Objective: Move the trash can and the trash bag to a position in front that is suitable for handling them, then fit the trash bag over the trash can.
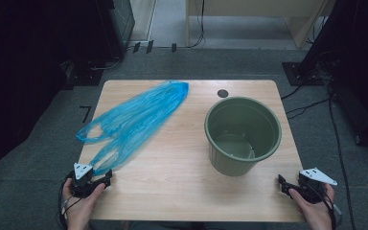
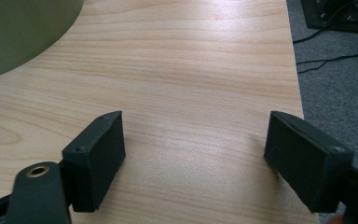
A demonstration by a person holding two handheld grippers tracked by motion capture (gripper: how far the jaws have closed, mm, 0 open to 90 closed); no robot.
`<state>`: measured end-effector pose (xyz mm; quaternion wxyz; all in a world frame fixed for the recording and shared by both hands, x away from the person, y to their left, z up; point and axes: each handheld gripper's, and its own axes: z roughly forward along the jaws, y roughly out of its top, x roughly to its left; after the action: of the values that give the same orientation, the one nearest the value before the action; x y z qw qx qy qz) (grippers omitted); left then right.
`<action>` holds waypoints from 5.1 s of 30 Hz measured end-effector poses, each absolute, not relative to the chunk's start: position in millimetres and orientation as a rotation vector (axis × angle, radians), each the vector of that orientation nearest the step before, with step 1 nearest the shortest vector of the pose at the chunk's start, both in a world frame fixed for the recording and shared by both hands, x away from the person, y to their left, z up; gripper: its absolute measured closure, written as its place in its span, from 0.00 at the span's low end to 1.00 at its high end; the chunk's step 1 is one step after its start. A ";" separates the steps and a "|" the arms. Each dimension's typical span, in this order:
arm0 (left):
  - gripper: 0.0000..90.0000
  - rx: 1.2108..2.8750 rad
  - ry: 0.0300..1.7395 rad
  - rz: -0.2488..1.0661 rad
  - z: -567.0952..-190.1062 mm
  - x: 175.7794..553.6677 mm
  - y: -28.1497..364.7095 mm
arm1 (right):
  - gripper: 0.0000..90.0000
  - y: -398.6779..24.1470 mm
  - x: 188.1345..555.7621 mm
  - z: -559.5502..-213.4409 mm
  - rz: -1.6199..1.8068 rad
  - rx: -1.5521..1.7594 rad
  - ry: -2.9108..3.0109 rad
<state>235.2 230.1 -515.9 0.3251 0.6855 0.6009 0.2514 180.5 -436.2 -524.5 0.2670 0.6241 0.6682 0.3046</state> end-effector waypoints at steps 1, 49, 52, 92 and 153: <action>0.27 1.795 1.577 0.661 -516.0 235.1 229.7 | 0.21 -435.9 180.6 -524.6 0.821 1.686 1.803; 0.26 1.620 1.407 0.612 -430.5 286.7 147.9 | 0.25 -409.8 264.2 -426.5 1.180 1.518 1.578; 0.27 1.636 1.386 0.593 -434.9 283.0 141.8 | 0.30 -408.0 261.8 -431.2 1.197 1.525 1.574; 0.39 1.627 1.205 0.491 -444.8 286.3 83.5 | 0.33 -301.0 257.2 -445.3 1.316 1.416 1.717; 0.22 1.702 1.499 0.741 -490.2 326.4 184.8 | 0.23 -364.4 271.3 -523.0 0.795 1.667 1.755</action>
<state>326.4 184.8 -490.2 0.3688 0.6630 0.5840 0.2885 271.3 -364.4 -523.0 0.2925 0.6257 0.6587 0.2983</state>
